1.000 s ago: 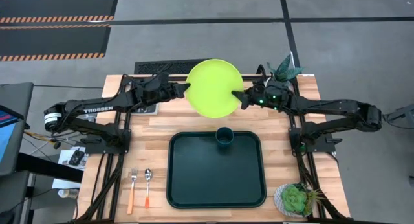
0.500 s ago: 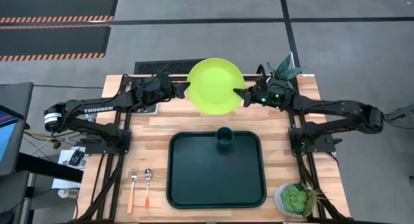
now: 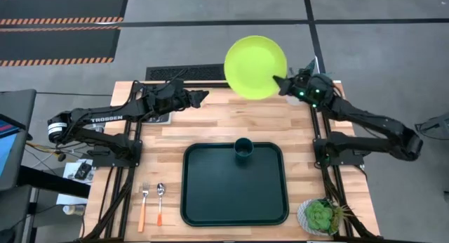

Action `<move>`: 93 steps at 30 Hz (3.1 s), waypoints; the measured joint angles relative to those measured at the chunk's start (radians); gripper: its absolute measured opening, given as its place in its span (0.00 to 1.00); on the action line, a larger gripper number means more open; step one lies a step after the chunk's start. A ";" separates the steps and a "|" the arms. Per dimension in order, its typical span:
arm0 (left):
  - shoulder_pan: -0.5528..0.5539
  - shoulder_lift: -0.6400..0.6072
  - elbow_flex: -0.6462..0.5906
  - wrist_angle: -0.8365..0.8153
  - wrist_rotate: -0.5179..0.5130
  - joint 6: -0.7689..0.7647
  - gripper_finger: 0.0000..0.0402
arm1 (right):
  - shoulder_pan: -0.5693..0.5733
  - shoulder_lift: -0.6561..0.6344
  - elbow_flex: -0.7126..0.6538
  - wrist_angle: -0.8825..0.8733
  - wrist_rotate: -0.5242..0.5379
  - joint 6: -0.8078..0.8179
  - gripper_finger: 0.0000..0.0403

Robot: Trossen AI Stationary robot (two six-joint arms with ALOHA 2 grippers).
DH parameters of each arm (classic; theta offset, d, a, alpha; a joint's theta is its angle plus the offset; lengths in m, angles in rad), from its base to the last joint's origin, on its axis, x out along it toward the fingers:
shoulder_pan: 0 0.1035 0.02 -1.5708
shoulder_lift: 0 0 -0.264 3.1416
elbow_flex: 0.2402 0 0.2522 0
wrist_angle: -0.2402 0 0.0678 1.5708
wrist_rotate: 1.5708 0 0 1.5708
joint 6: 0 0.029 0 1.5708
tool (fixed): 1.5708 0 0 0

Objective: Pick and place plate/cup/fork/spoon on tray
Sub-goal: Put the green plate on the black tray

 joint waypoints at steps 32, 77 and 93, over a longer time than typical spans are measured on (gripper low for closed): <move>0.003 0.000 0.000 -0.063 -0.005 0.016 0.52 | 0.952 -0.441 0.000 -0.792 0.073 0.551 0.00; 0.003 0.000 -0.001 -0.129 -0.055 0.013 0.52 | 1.286 0.190 -0.217 -0.109 0.132 0.858 0.00; 0.003 0.000 -0.001 -0.133 -0.057 0.007 0.52 | 1.293 0.183 -0.497 0.301 0.195 0.970 0.00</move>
